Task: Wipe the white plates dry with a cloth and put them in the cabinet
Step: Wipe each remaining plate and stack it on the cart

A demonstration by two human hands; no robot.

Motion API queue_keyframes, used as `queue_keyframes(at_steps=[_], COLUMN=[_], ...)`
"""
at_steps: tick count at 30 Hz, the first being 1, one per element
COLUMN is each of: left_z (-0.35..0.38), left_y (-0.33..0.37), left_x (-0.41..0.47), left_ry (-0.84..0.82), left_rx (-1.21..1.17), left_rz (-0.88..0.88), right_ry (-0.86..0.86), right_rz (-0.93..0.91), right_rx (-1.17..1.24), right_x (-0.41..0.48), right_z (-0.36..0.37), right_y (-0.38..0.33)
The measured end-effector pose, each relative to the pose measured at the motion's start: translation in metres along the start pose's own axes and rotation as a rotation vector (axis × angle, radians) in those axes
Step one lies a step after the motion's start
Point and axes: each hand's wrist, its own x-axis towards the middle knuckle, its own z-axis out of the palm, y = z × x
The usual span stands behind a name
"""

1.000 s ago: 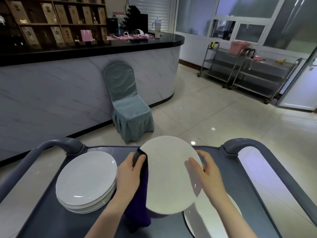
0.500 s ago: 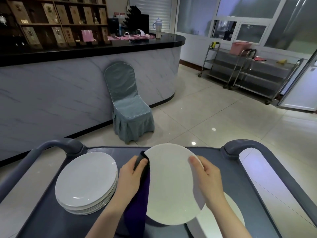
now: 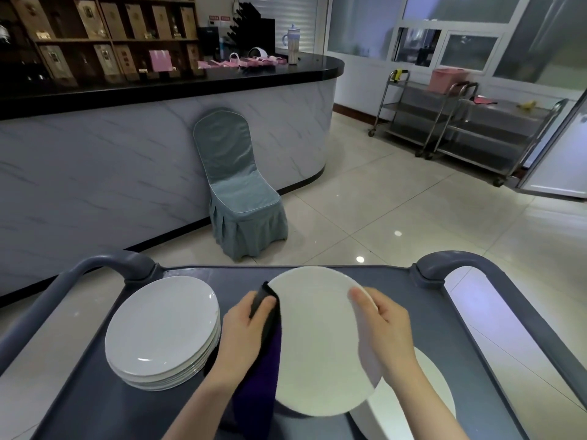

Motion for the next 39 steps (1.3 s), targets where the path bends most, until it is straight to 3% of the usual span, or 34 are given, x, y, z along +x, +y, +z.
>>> queue_keyframes(at_steps=[4,9,11,13,16,18,20,22,26,29,31,33,36,39], left_z=[-0.003,-0.001,0.001,0.0,0.01,0.031,0.044,0.04,0.011,-0.003,-0.003,0.002,0.009,0.018], left_y=[0.003,0.026,0.024,0.016,-0.002,-0.01,-0.013,-0.012,-0.004,0.005,0.013,0.02,0.02,0.008], left_x=[0.001,0.014,0.013,0.012,0.002,-0.009,-0.015,-0.01,0.006,0.013,0.015,0.014,0.007,-0.006], left_ry=[-0.046,-0.345,-0.317,-0.151,0.166,0.247,0.274,0.298,0.28,0.154,0.029,-0.094,-0.137,0.03], left_rx=[0.085,0.319,0.309,0.175,-0.04,-0.206,-0.328,-0.326,-0.126,0.065,0.119,0.147,0.063,-0.05], left_rz=[0.053,0.285,0.293,0.196,-0.087,-0.314,-0.428,-0.4,-0.164,0.025,0.153,0.246,0.22,0.062], right_ry=[-0.079,-0.342,-0.329,-0.207,0.212,0.46,0.512,0.411,0.178,-0.052,-0.263,-0.366,-0.363,-0.169], right_rz=[0.013,-0.171,-0.177,-0.137,0.01,0.103,0.132,0.134,0.068,-0.135,-0.203,-0.235,-0.28,-0.232], right_rx=[-0.101,-0.317,-0.279,-0.157,0.214,0.407,0.41,0.339,0.113,-0.126,-0.322,-0.398,-0.413,-0.287], right_x=[0.0,0.003,0.003,0.003,-0.002,-0.008,-0.014,-0.013,0.007,0.023,0.029,0.03,0.029,0.025], right_z=[-0.001,0.01,0.01,0.007,0.023,0.044,0.054,0.048,0.008,-0.011,-0.011,-0.01,-0.012,-0.012], right_y=[0.003,-0.002,-0.001,-0.003,0.001,0.003,0.006,0.012,0.009,-0.007,-0.02,-0.025,-0.027,-0.02])
